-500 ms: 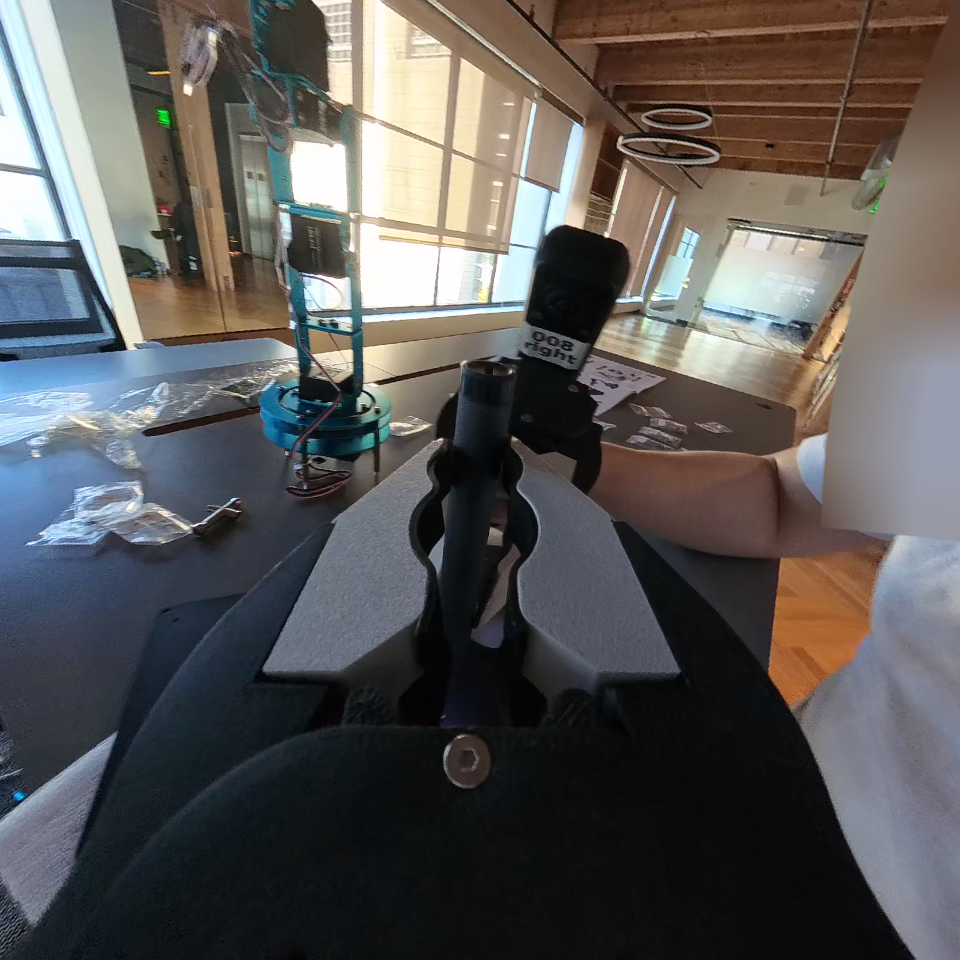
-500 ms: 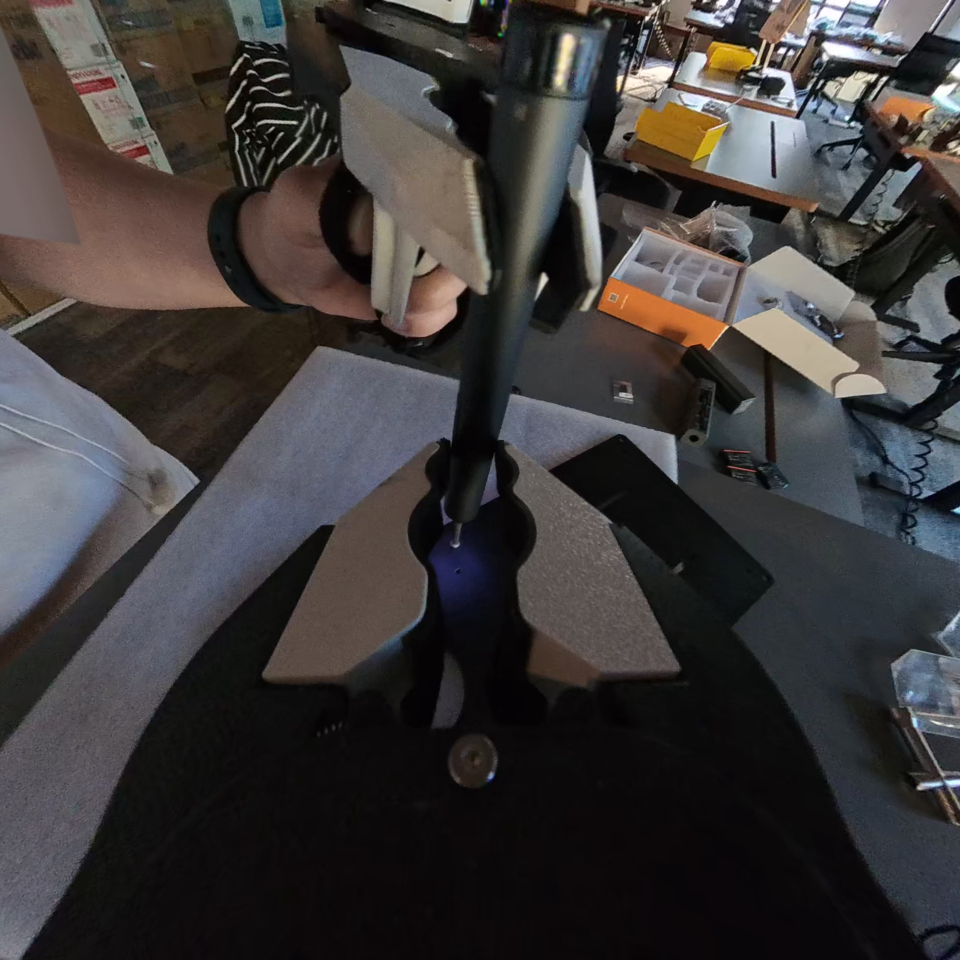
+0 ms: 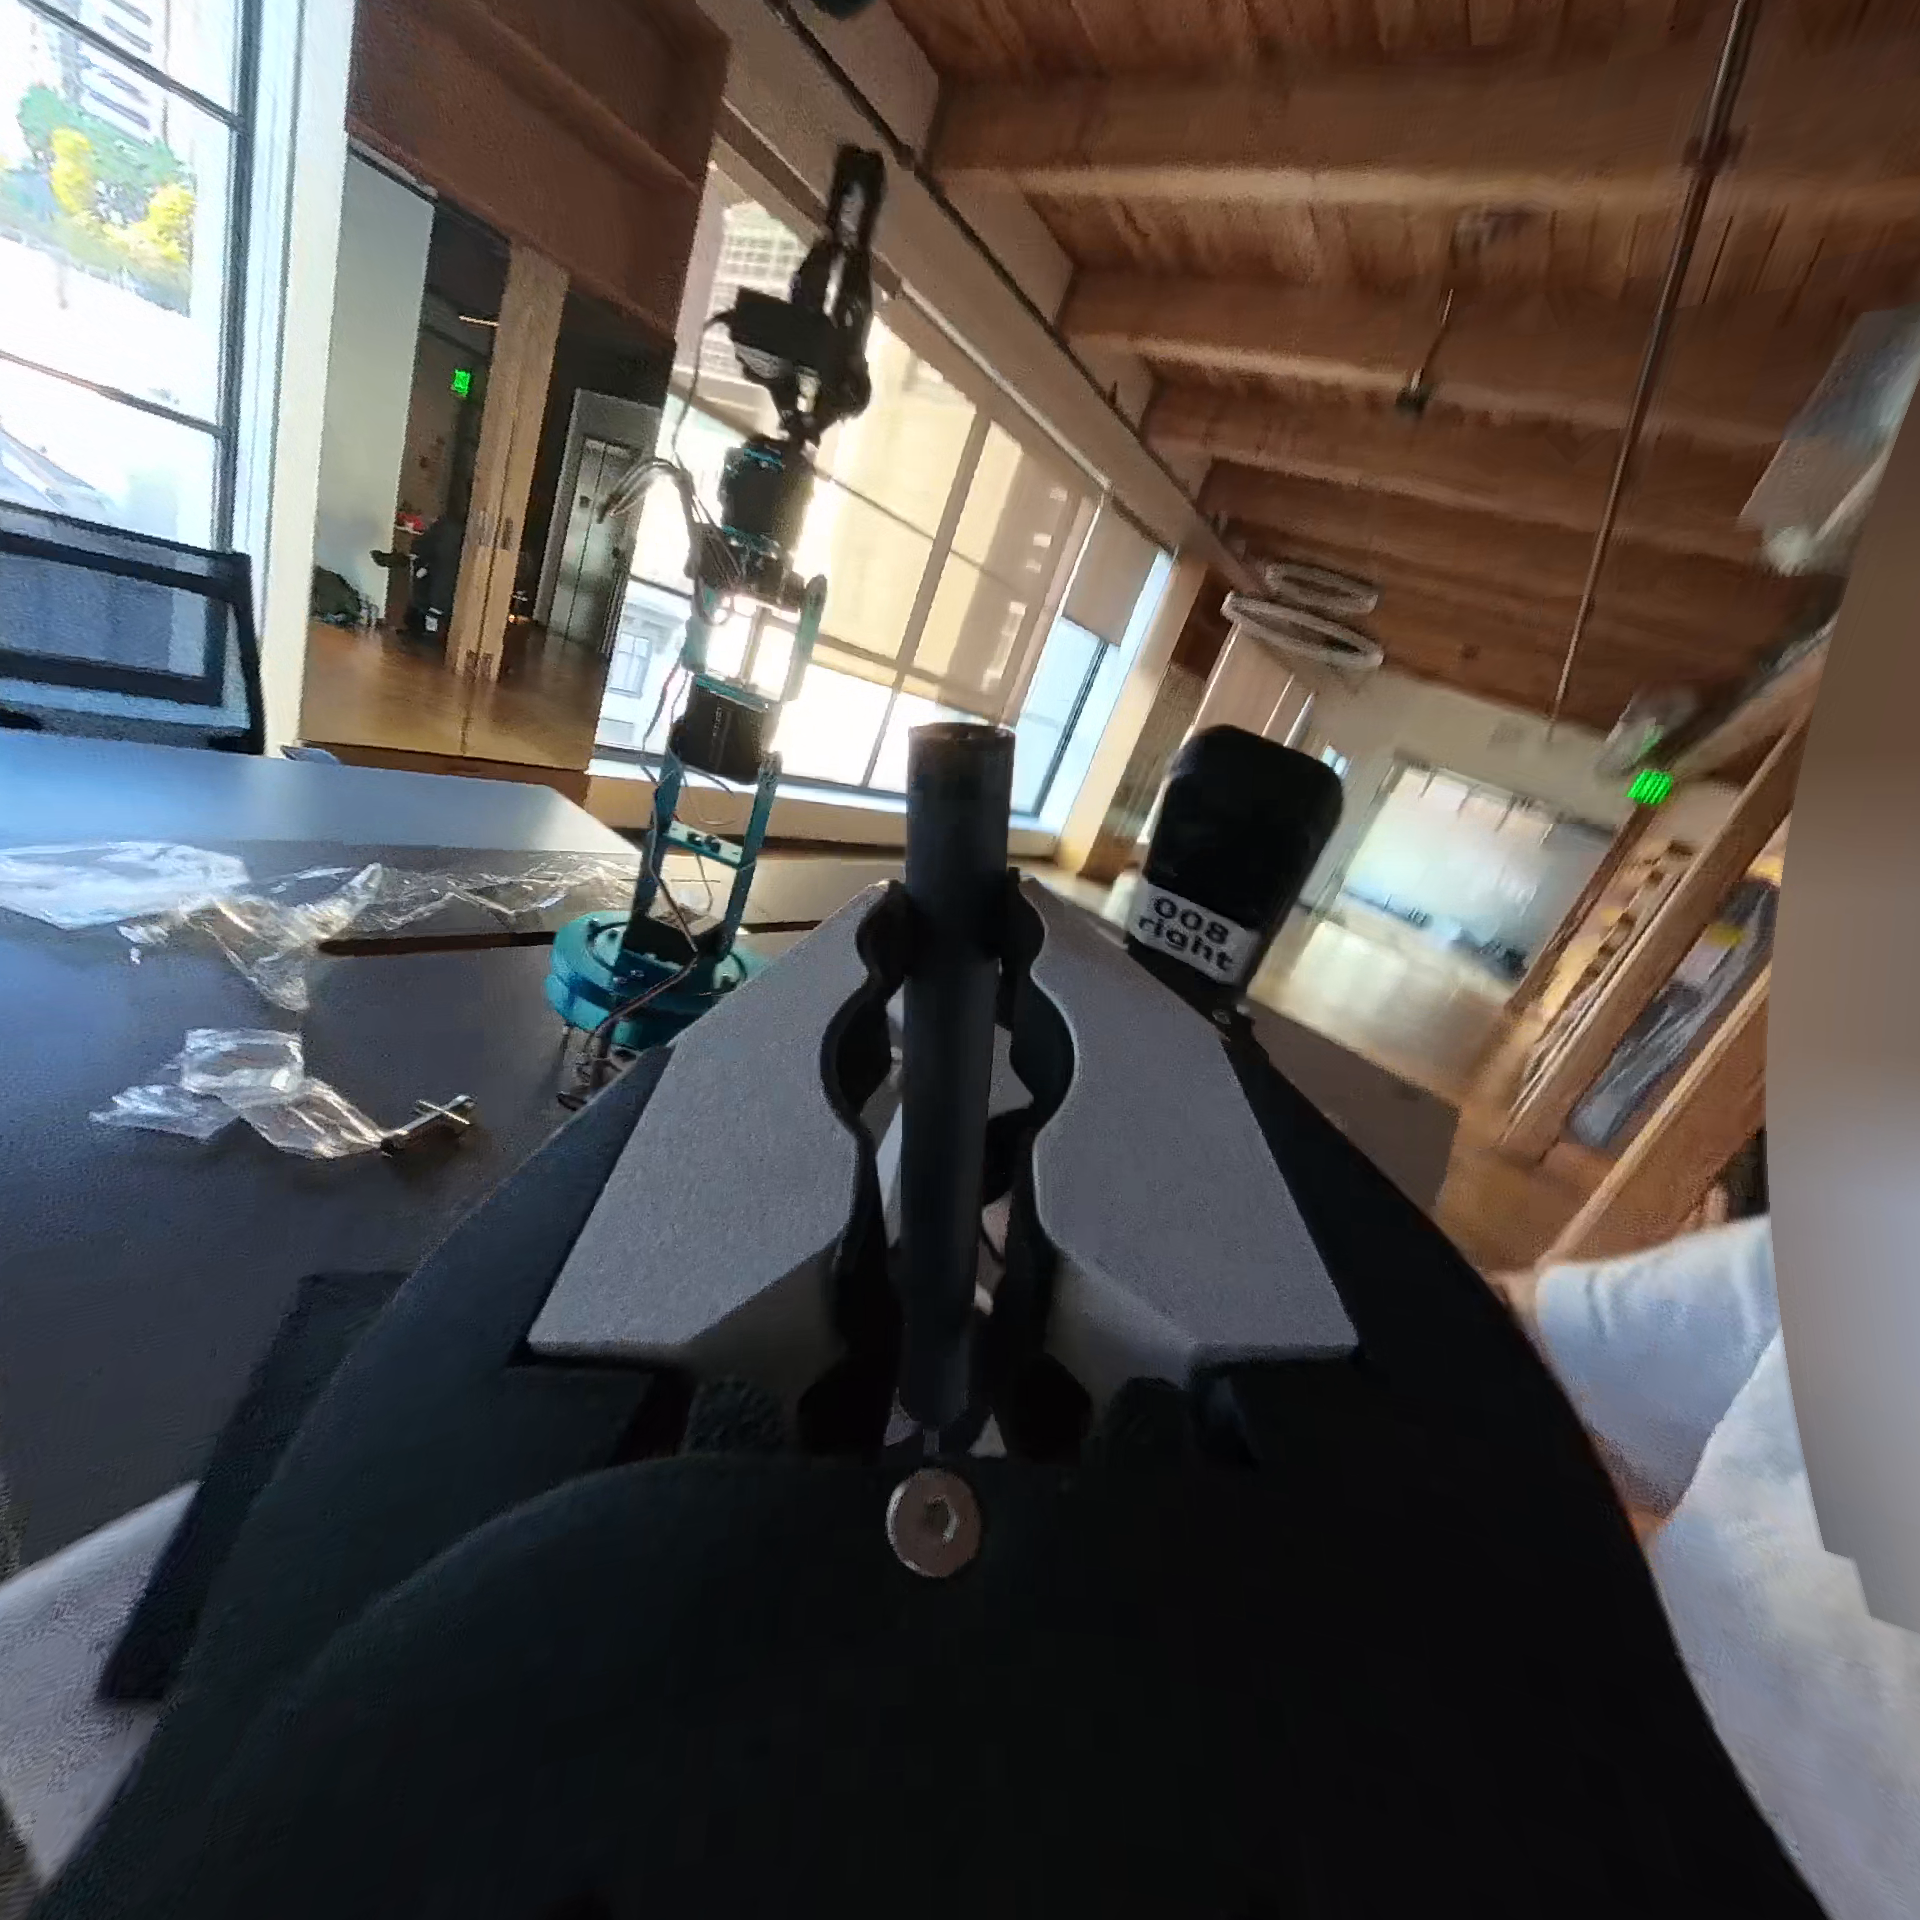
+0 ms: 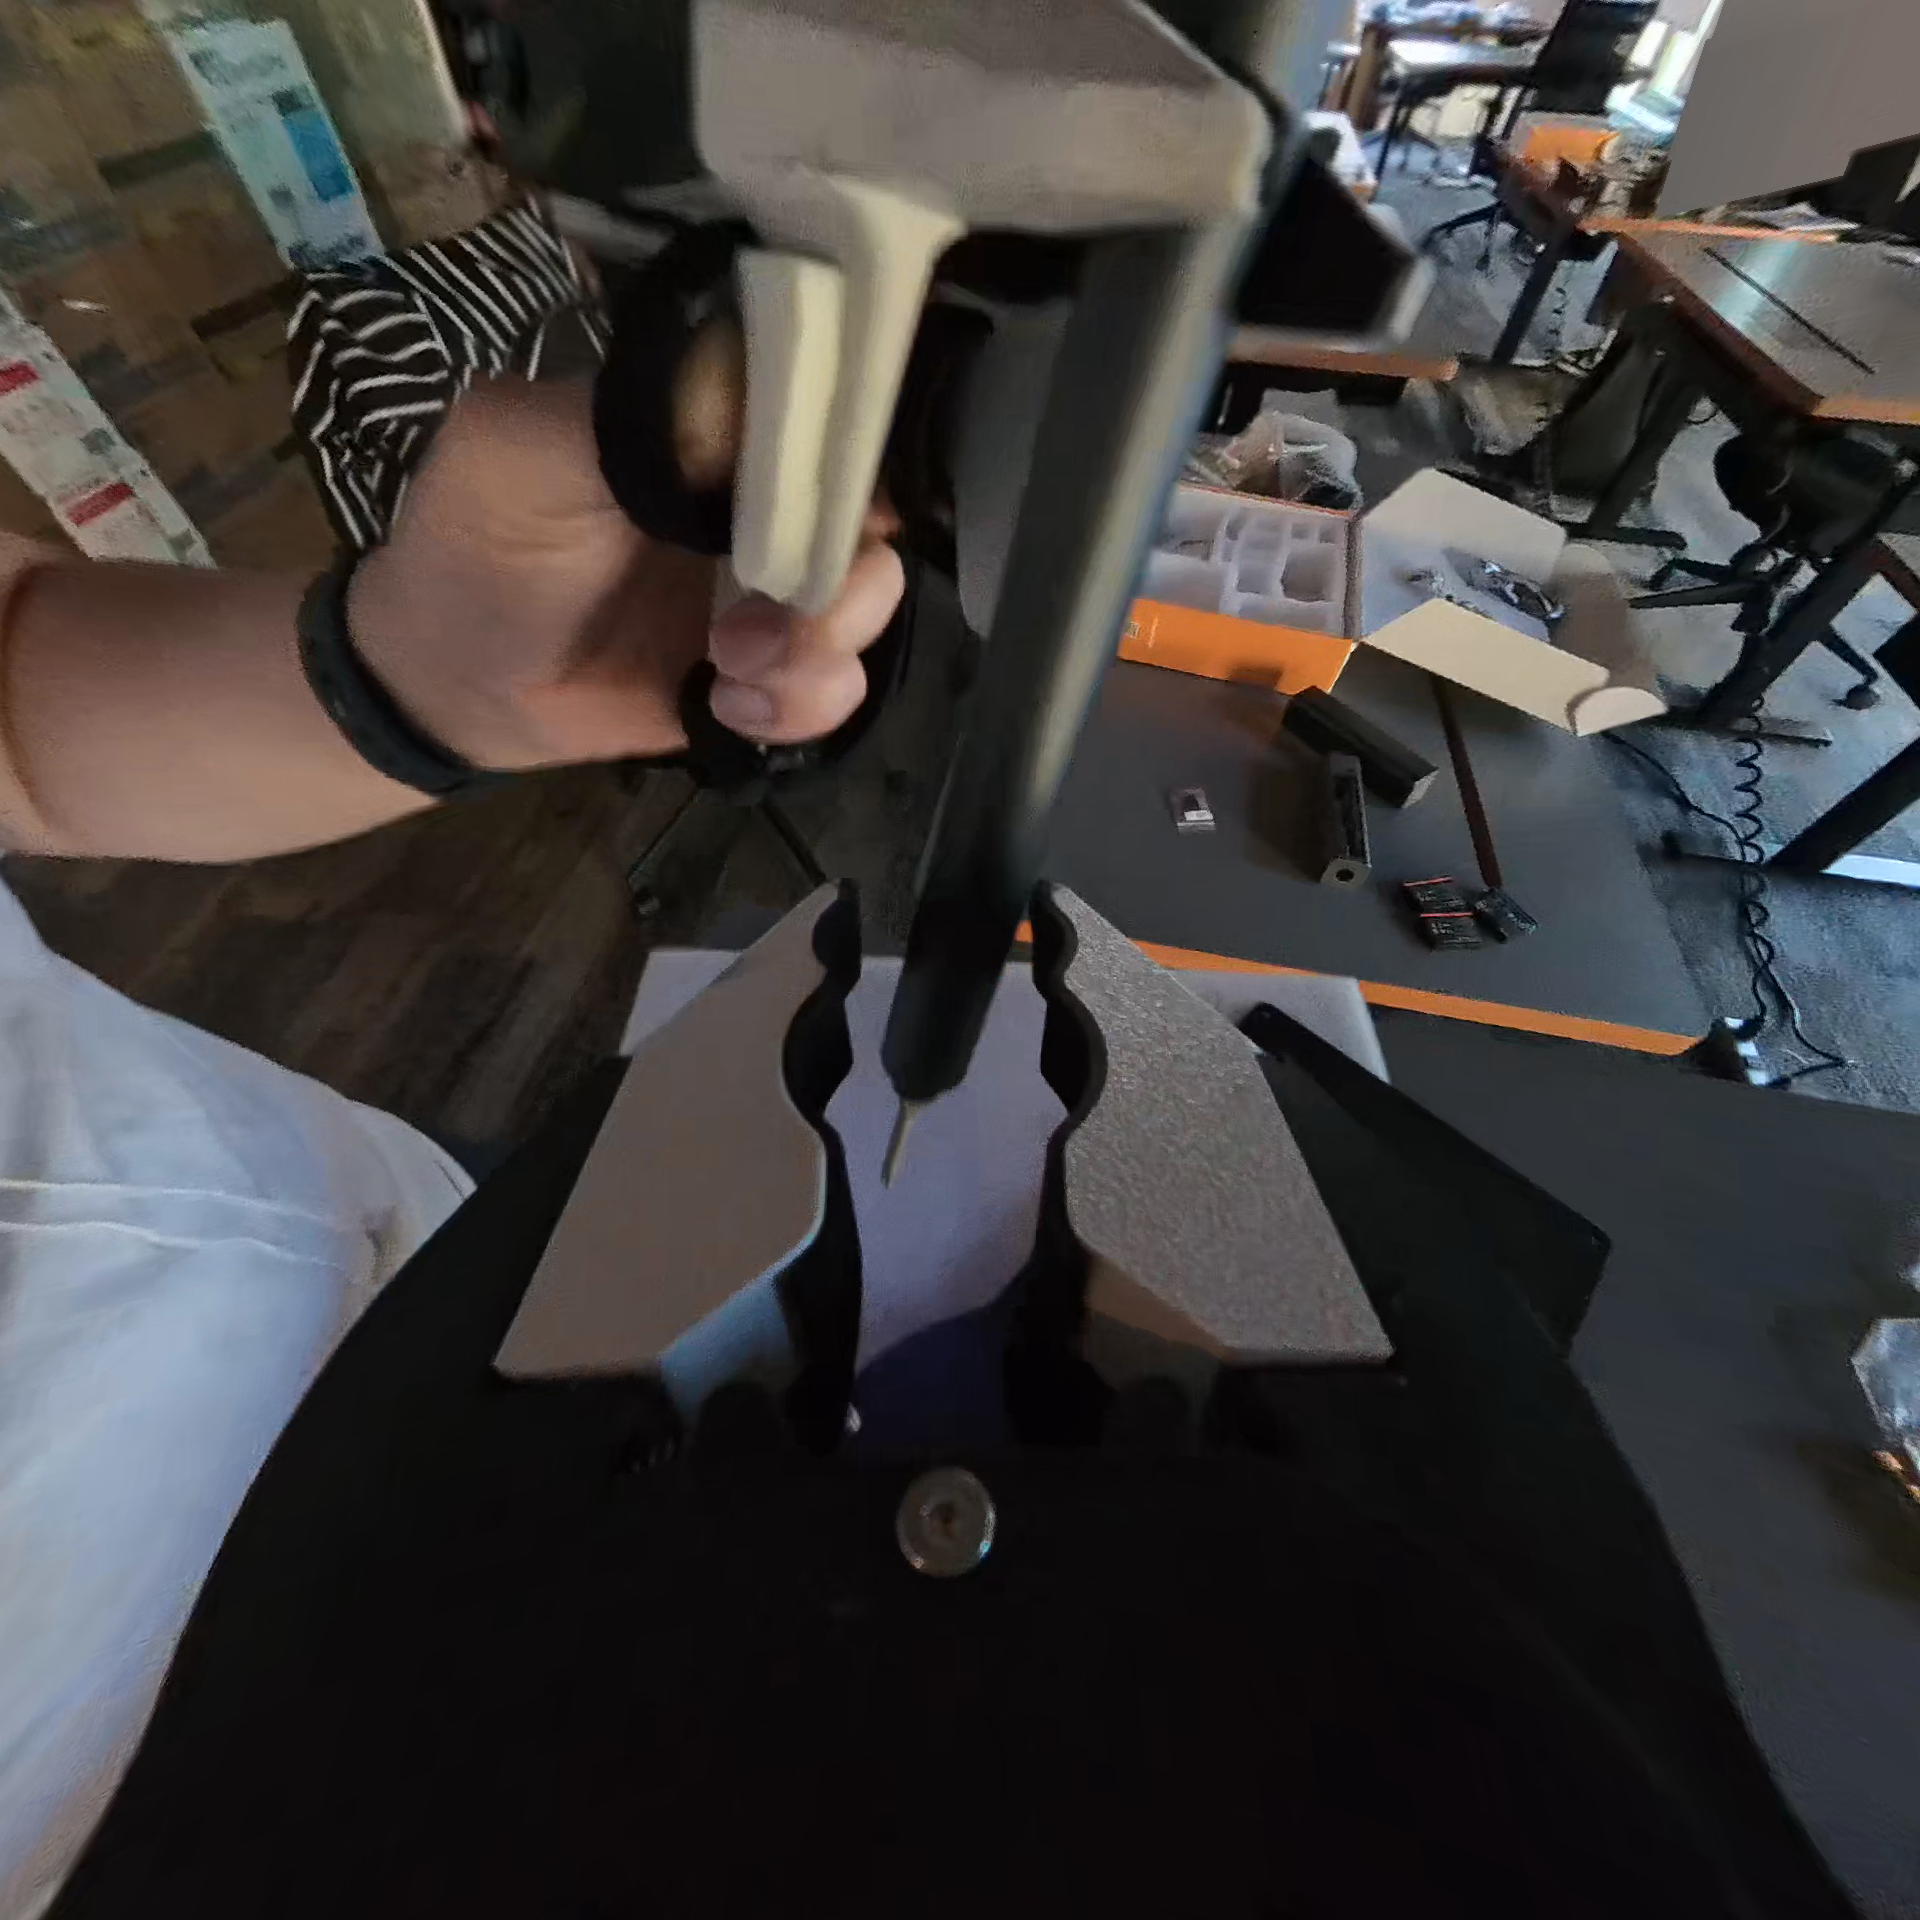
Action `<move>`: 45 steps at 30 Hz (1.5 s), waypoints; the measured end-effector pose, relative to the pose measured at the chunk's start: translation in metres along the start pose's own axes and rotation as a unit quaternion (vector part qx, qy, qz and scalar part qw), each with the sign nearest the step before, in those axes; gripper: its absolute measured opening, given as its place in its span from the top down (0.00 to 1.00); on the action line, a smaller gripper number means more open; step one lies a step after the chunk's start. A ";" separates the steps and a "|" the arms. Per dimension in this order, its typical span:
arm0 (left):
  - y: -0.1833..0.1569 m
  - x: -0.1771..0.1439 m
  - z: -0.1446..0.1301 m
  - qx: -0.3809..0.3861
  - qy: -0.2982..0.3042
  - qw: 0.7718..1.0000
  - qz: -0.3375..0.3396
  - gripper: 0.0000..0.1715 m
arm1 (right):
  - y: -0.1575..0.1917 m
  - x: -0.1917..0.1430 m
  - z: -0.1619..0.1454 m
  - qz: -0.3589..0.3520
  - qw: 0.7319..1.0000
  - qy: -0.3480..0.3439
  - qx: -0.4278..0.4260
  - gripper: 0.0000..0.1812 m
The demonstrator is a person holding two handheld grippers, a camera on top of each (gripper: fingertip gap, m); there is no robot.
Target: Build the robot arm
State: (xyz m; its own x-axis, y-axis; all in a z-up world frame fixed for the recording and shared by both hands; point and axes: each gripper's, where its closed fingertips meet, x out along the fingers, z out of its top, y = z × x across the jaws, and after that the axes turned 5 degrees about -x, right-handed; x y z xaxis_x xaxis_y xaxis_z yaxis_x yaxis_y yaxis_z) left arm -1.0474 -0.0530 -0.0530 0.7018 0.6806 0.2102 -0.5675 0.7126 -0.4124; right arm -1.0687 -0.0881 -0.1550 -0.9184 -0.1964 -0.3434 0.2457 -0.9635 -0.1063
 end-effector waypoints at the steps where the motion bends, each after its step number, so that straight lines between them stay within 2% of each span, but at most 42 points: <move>1: 0.002 -0.003 0.001 -0.020 -0.010 1.000 -0.003 0.91 | 0.001 0.004 0.006 -0.015 1.000 -0.003 0.011 0.84; 2: 0.004 -0.005 0.001 -0.036 -0.018 0.999 -0.009 0.91 | -0.003 0.006 0.008 -0.038 0.999 0.007 0.025 0.89; 5: 0.011 -0.009 0.004 -0.073 -0.032 0.996 -0.029 0.91 | -0.009 0.006 0.005 -0.077 0.993 0.056 0.072 0.90; 11: 0.018 -0.025 -0.007 -0.180 -0.035 0.979 -0.092 0.91 | -0.001 0.009 -0.003 -0.136 0.975 0.078 0.155 0.92; 14: 0.016 -0.023 -0.021 -0.214 0.002 0.966 -0.144 0.90 | 0.000 -0.002 -0.018 -0.206 0.959 0.123 0.149 0.92; 21: 0.007 0.023 -0.044 -0.336 0.048 0.915 -0.219 0.90 | -0.010 -0.044 -0.027 -0.319 0.913 0.146 0.208 0.92; 25: -0.013 0.050 -0.059 -0.319 0.109 0.906 -0.255 0.90 | -0.012 -0.080 -0.041 -0.361 0.887 0.187 0.218 0.93; 28: -0.021 0.063 -0.077 -0.301 0.167 0.897 -0.276 0.89 | -0.003 -0.111 -0.052 -0.366 0.881 0.174 0.245 0.94; 30: -0.014 0.071 -0.085 -0.303 0.182 0.895 -0.272 0.82 | 0.005 -0.132 -0.064 -0.368 0.874 0.166 0.272 0.95; 32: 0.001 0.073 -0.092 -0.293 0.198 0.900 -0.255 0.82 | 0.012 -0.150 -0.080 -0.370 0.866 0.154 0.299 0.95; 34: 0.019 0.069 -0.097 -0.267 0.206 0.914 -0.225 0.83 | 0.018 -0.169 -0.107 -0.368 0.854 0.168 0.327 0.95; 38: 0.037 0.031 -0.099 -0.228 0.204 0.937 -0.168 0.87 | 0.019 -0.194 -0.163 -0.329 0.832 0.205 0.397 0.95; 40: 0.042 0.007 -0.106 -0.188 0.211 0.952 -0.115 0.87 | 0.008 -0.197 -0.183 -0.295 0.829 0.228 0.416 0.95; 42: 0.045 -0.017 -0.116 -0.159 0.215 0.963 -0.049 0.87 | -0.005 -0.200 -0.205 -0.268 0.821 0.282 0.417 0.95; 45: 0.032 -0.046 -0.125 -0.170 0.203 0.964 0.021 0.87 | -0.016 -0.191 -0.217 -0.200 0.824 0.322 0.421 0.95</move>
State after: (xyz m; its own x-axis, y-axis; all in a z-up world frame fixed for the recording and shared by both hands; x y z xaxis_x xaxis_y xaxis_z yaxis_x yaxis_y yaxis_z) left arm -1.0438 -0.0822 -0.1871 0.8308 0.5360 -0.1499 -0.4746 0.5416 -0.6939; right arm -0.8298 0.0045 -0.2903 -0.4524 0.0432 -0.8908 -0.5884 -0.7650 0.2617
